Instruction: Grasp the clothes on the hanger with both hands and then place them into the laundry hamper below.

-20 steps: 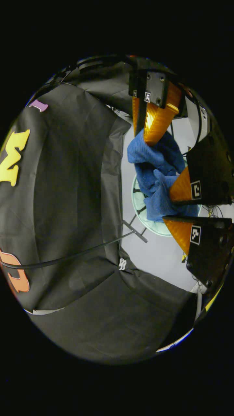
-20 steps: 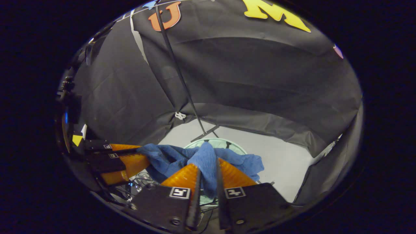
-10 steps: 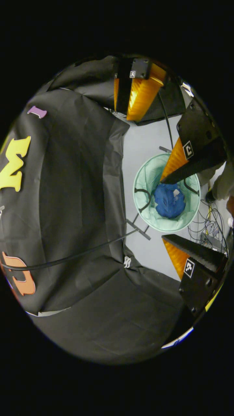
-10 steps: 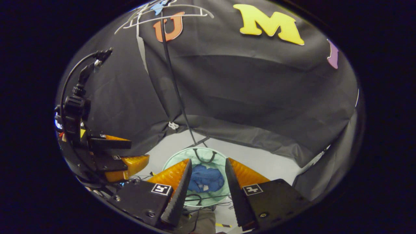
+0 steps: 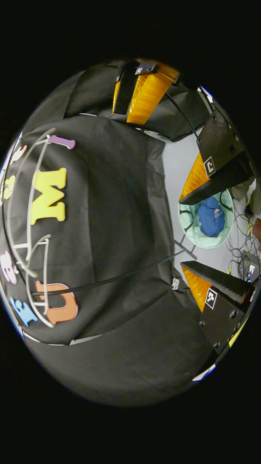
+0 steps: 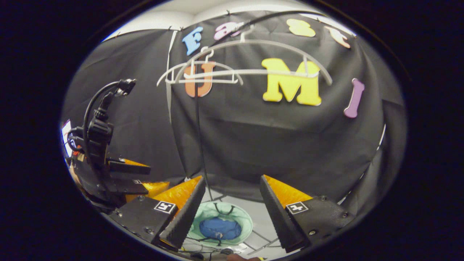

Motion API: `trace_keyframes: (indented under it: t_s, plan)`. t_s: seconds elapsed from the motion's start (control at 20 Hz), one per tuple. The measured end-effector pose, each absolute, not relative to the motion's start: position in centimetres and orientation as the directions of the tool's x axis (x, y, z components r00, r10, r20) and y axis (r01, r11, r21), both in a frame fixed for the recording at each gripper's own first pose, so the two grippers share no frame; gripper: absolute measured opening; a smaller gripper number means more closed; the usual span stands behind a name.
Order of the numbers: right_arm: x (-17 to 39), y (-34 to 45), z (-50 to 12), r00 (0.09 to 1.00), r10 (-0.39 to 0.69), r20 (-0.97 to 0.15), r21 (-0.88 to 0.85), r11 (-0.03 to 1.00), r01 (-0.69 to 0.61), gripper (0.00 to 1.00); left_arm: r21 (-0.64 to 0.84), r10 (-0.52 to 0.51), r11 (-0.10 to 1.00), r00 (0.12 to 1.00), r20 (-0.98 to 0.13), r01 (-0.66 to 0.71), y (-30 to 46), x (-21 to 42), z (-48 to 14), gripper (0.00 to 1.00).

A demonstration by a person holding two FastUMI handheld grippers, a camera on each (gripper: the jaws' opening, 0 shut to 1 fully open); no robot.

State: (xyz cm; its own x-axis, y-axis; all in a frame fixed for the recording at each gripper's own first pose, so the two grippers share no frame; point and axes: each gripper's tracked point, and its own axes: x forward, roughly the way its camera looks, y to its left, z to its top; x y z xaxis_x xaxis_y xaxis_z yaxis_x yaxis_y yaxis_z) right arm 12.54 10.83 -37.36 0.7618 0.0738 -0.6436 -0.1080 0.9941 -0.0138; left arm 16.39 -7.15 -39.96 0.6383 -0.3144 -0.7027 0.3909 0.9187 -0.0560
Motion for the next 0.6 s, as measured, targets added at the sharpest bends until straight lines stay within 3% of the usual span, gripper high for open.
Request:
trace_keyframes:
  t_s: [0.2,0.3,0.45,0.5,0.6]
  plan:
    - [9.1,11.5,-31.4,0.820,0.033,-0.571,-0.044,0.997,-0.071,1.00,-0.072,-0.353,0.922,0.751,-0.557,0.380,-5.4,16.5,-33.3,0.92]
    - [7.4,10.8,-27.7,0.849,-0.019,-0.528,-0.077,0.997,-0.025,0.99,-0.096,-0.374,0.920,0.782,-0.498,0.379,-4.9,15.5,-30.3,0.96]
    - [5.7,10.3,-24.2,0.870,-0.068,-0.489,-0.087,0.996,0.029,1.00,-0.094,-0.391,0.916,0.819,-0.419,0.390,-2.8,15.0,-26.2,0.96]
    - [5.5,10.1,-23.2,0.876,-0.083,-0.476,-0.088,0.995,0.046,0.99,-0.087,-0.395,0.915,0.829,-0.396,0.394,-2.3,14.8,-25.1,0.92]
    - [5.4,10.1,-21.4,0.887,-0.100,-0.451,-0.092,0.994,0.065,0.99,-0.073,-0.382,0.921,0.853,-0.355,0.382,-1.1,14.4,-22.8,0.96]
